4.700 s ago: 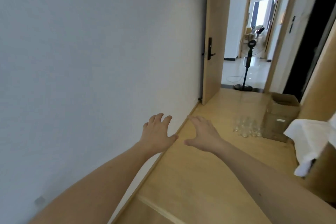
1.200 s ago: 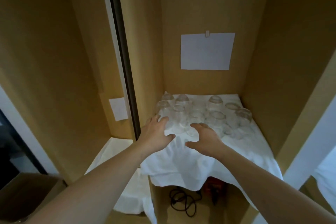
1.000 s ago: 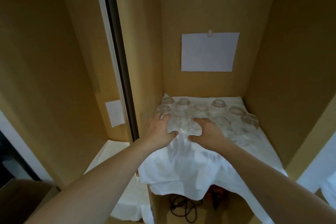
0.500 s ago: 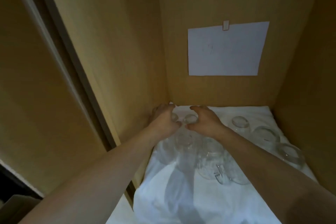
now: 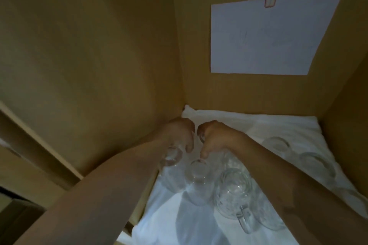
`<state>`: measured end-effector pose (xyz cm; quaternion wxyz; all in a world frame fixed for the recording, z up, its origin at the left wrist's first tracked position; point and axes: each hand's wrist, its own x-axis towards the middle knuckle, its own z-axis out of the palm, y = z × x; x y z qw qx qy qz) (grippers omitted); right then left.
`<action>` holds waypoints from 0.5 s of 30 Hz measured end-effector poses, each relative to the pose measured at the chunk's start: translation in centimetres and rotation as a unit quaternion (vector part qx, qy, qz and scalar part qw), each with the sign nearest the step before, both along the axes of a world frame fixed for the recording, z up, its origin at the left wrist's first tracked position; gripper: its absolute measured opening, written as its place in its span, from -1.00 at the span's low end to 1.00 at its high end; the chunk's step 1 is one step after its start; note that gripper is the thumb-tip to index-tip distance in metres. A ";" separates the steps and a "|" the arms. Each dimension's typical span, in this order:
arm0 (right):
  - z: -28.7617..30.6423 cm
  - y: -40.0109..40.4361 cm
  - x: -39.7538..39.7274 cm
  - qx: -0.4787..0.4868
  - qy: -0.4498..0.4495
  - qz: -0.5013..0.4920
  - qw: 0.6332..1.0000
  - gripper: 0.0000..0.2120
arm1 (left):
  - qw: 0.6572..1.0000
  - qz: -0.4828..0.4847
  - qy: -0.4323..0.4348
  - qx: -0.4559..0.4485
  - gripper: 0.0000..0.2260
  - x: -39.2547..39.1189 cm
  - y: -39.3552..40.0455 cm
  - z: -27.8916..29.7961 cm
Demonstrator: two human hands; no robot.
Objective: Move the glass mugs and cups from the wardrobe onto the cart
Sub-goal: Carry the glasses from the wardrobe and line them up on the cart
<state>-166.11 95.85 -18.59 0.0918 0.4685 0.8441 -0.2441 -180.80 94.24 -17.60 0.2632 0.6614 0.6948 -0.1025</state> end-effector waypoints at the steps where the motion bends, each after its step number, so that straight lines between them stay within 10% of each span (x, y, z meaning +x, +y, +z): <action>1: 0.0 0.2 -0.2 0.000 -0.012 0.010 1.000 -0.29 | 1.000 0.003 -0.008 -0.006 -0.37 -0.1 0.3 -0.2; 15: 0.1 0.2 -1.2 -0.002 -0.029 -0.001 1.000 -0.49 | 0.998 0.027 -0.031 0.037 -0.48 -0.1 -0.3 -1.3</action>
